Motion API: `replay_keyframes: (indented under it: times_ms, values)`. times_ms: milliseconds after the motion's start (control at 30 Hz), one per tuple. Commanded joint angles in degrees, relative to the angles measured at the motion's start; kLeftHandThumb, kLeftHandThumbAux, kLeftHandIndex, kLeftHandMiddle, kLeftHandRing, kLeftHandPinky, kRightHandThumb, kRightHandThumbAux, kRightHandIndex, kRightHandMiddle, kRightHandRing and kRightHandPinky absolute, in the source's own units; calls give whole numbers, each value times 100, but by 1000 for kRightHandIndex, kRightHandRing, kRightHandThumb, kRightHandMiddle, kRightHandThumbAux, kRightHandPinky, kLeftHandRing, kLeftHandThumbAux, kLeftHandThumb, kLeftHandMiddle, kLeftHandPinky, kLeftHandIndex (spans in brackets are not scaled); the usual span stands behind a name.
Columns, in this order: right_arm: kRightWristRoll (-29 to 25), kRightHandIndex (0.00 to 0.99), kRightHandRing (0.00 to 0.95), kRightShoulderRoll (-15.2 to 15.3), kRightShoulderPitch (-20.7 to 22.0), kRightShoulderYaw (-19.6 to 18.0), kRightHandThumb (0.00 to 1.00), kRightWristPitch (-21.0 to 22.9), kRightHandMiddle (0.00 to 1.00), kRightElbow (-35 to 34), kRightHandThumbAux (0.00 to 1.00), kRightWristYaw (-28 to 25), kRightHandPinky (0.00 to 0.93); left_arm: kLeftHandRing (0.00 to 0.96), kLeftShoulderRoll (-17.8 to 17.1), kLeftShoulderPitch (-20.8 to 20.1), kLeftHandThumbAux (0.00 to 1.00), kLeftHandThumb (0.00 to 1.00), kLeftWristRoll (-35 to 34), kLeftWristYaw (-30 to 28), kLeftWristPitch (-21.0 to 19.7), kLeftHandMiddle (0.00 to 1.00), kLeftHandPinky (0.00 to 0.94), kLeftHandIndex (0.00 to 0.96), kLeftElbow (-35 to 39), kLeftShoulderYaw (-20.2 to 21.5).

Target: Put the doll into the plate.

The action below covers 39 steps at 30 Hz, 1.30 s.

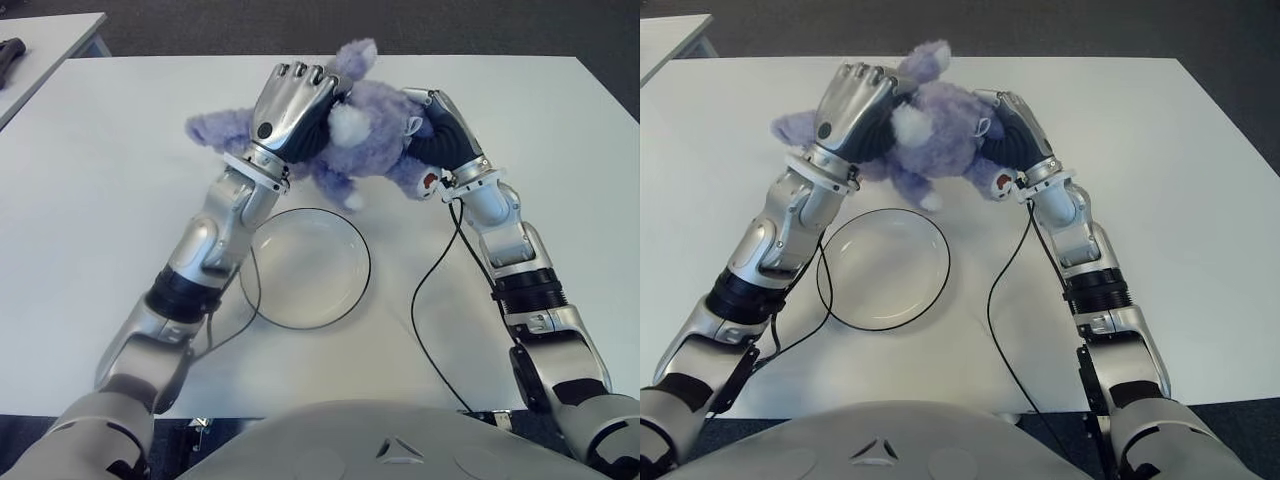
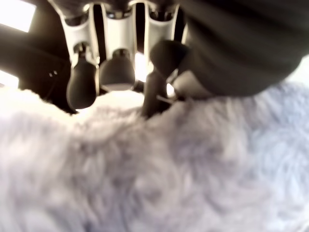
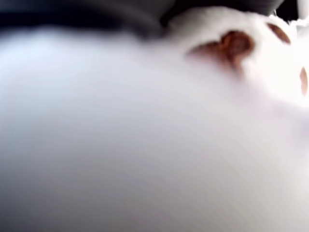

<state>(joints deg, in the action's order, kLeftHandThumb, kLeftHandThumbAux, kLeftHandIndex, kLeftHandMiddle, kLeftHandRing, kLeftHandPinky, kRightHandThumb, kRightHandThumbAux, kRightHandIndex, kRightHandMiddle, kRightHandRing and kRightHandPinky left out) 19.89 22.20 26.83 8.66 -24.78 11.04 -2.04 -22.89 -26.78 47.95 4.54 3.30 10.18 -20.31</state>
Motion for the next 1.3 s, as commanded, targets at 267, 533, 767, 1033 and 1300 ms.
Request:
replay_keyframes:
  times_ms: [267, 533, 767, 1033, 1300]
  values:
    - [-4, 440, 864, -87, 110, 156, 714, -645, 856, 197, 711, -163, 870, 839, -51, 164, 667, 851, 83, -513, 140, 554, 858, 402, 49, -52]
    - [-5, 440, 867, -113, 270, 155, 715, -799, 858, 378, 711, -191, 874, 840, -58, 99, 667, 851, 158, -524, 130, 552, 858, 401, -13, -52]
    - [40, 440, 869, -113, 409, 119, 715, -959, 859, 517, 711, -114, 874, 841, -28, 60, 667, 851, 212, -542, 105, 552, 852, 401, -26, -55]
    - [-64, 440, 870, -98, 436, 81, 716, -901, 862, 405, 712, -240, 878, 838, 2, 31, 667, 851, 267, -545, 106, 553, 856, 402, -15, -58]
    - [-96, 440, 872, -104, 441, 75, 716, -823, 863, 348, 712, -408, 878, 840, -6, 55, 666, 852, 252, -545, 153, 553, 847, 402, 2, -56]
